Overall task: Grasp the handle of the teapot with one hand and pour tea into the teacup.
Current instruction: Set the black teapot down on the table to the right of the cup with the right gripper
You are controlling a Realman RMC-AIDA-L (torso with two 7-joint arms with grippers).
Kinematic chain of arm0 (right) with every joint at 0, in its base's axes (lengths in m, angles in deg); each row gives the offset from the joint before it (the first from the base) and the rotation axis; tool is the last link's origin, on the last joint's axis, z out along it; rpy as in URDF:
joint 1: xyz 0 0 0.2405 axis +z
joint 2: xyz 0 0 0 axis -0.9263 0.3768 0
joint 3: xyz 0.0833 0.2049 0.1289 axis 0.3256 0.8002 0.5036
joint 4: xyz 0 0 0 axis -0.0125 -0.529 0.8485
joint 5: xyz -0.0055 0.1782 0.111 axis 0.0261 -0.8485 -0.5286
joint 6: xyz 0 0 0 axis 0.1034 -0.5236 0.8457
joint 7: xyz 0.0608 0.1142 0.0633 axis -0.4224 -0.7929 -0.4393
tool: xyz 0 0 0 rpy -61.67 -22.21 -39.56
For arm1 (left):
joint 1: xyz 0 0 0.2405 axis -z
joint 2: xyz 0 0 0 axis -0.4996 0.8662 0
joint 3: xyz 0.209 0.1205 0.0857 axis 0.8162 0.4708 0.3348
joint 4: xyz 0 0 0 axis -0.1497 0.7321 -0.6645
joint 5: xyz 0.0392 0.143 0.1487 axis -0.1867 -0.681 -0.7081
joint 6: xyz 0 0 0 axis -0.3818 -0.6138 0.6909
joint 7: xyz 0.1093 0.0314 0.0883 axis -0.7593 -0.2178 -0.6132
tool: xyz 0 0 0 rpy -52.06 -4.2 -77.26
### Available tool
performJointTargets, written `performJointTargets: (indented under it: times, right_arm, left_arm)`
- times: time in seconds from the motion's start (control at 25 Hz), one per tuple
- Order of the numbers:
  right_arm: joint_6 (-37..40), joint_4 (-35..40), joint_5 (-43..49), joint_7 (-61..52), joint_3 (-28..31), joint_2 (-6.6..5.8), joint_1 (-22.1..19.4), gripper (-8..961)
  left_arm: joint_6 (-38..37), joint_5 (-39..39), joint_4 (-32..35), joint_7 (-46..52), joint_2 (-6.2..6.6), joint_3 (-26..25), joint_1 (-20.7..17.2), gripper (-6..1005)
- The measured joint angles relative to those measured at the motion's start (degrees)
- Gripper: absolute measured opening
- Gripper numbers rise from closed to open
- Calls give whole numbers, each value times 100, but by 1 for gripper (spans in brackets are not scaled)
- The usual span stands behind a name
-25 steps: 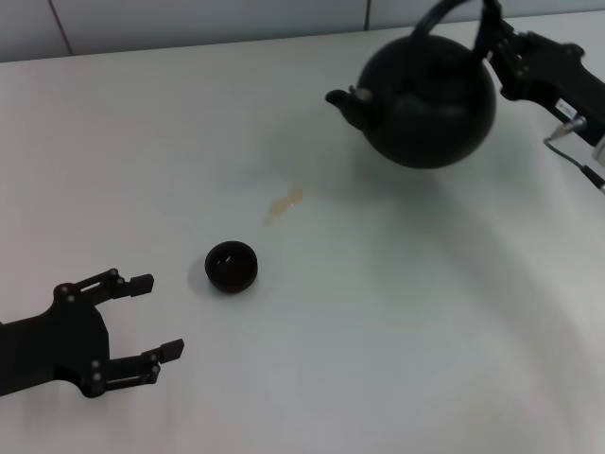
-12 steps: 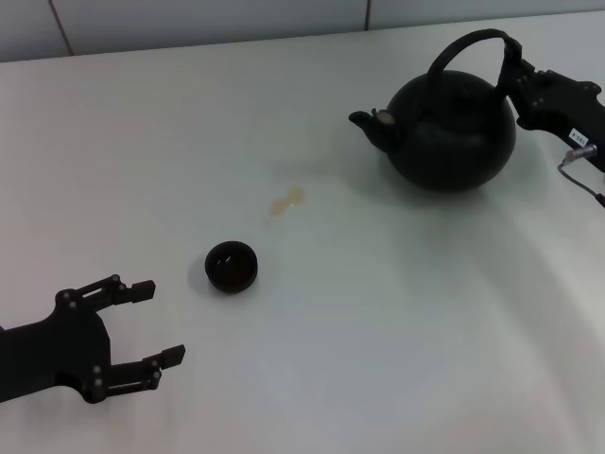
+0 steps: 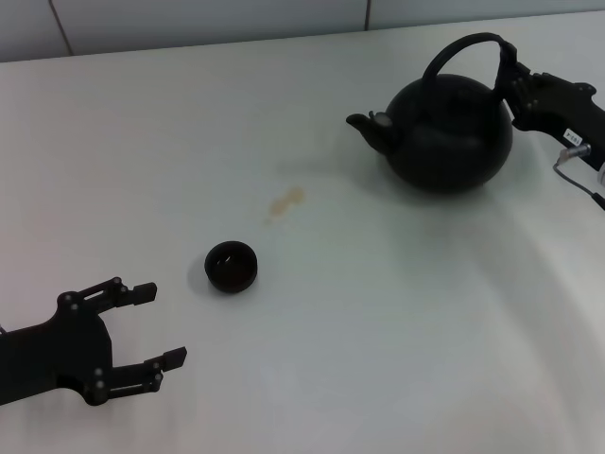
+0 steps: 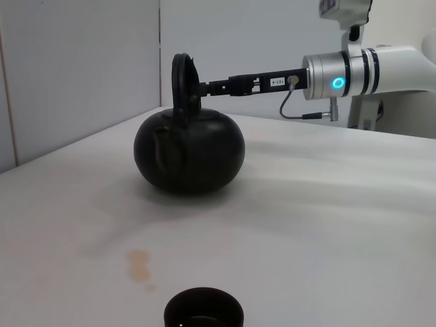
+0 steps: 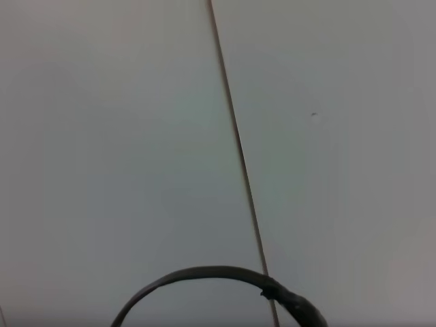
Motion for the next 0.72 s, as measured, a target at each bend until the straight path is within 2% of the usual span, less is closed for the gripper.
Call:
performJointTargets:
  times: [0.52, 0.72]
  right_arm:
    - [-141, 21, 78, 0, -5, -6, 66, 81]
    - [-152, 22, 83, 96, -7, -9, 106, 123]
  left_arm:
    - [0, 3, -8, -45, -9, 0, 18, 842]
    - [0, 1, -8, -45, -9, 0, 18, 842]
